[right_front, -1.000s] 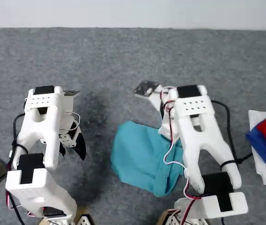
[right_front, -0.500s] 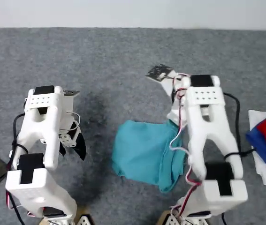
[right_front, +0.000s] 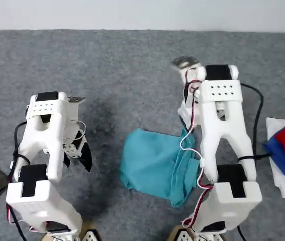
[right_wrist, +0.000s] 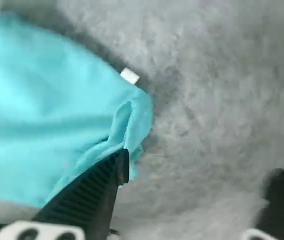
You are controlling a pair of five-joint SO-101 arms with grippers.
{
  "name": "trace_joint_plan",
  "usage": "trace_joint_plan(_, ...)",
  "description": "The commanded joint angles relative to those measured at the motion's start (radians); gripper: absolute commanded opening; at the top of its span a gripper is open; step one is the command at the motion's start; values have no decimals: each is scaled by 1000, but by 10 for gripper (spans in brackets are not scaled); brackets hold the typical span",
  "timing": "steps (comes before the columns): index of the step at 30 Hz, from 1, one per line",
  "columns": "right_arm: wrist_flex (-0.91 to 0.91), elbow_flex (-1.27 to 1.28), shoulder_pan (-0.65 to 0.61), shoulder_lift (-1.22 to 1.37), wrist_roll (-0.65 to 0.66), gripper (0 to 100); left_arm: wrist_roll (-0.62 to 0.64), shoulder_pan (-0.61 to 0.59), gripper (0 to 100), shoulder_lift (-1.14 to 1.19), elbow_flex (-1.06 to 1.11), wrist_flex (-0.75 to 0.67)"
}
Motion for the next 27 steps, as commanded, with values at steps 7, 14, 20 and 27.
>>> trace_joint_plan(7, 39, 196, -24, -2, -212, 385, -15, -5, 227, -48, 4, 12)
trace_joint_plan(14, 25, 506, -38, -2, -54, 378, -15, -6, 222, -48, 4, 12)
trace_joint_plan(20, -71, 535, -42, -1, -35, 377, -15, 0, 181, -46, 64, -34)
trace_joint_plan(27, -150, 534, -163, -1, -38, 377, -15, 0, 181, -46, 151, -89)
